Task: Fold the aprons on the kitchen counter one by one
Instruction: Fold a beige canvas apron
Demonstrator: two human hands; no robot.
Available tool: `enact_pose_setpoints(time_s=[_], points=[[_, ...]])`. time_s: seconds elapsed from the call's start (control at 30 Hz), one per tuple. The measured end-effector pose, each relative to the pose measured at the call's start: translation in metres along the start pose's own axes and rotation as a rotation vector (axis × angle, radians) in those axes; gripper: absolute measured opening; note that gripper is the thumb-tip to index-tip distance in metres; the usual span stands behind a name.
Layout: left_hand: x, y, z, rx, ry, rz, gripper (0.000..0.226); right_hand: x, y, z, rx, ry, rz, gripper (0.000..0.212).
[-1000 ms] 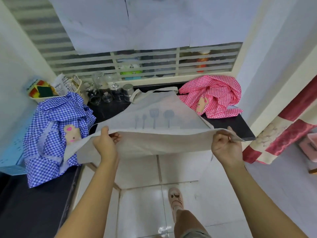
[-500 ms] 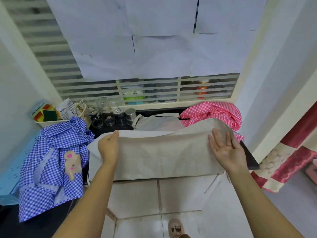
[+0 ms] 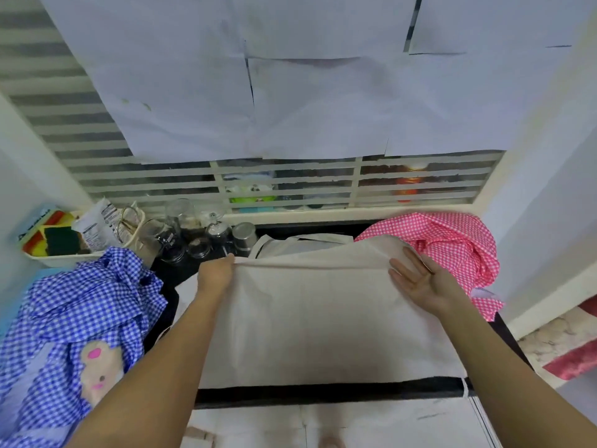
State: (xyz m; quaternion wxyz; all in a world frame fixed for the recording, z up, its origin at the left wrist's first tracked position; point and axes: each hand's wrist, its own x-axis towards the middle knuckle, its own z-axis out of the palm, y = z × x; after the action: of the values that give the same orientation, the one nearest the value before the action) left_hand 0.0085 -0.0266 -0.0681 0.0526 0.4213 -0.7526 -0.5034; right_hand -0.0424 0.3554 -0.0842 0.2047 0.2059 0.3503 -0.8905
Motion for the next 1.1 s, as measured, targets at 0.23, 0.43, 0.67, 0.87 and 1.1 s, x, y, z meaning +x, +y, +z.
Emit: enact_pose_setpoints(time_s=[0.23, 0.43, 0.67, 0.87, 1.1], points=[[0.013, -0.014, 0.056, 0.528, -0.482, 0.326, 0.087, 0.042, 0.012, 0.018, -0.317, 0.004, 0.051, 0.076], [-0.031, -0.107, 0.056, 1.055, -0.820, 0.548, 0.122, 0.004, 0.094, 0.010, -1.425, -0.283, -0.044, 0.054], [-0.028, -0.170, 0.003, 0.999, -0.573, 0.808, 0.081, -0.026, 0.149, -0.047, -2.163, -0.552, -0.293, 0.056], [-0.033, -0.174, -0.029, 0.997, -0.390, 0.588, 0.029, -0.032, 0.148, -0.057, -2.216, -0.305, -0.475, 0.033], [-0.080, -0.207, -0.047, 0.965, -0.521, 0.614, 0.033, -0.078, 0.151, -0.082, -2.226, -0.290, -0.525, 0.059]])
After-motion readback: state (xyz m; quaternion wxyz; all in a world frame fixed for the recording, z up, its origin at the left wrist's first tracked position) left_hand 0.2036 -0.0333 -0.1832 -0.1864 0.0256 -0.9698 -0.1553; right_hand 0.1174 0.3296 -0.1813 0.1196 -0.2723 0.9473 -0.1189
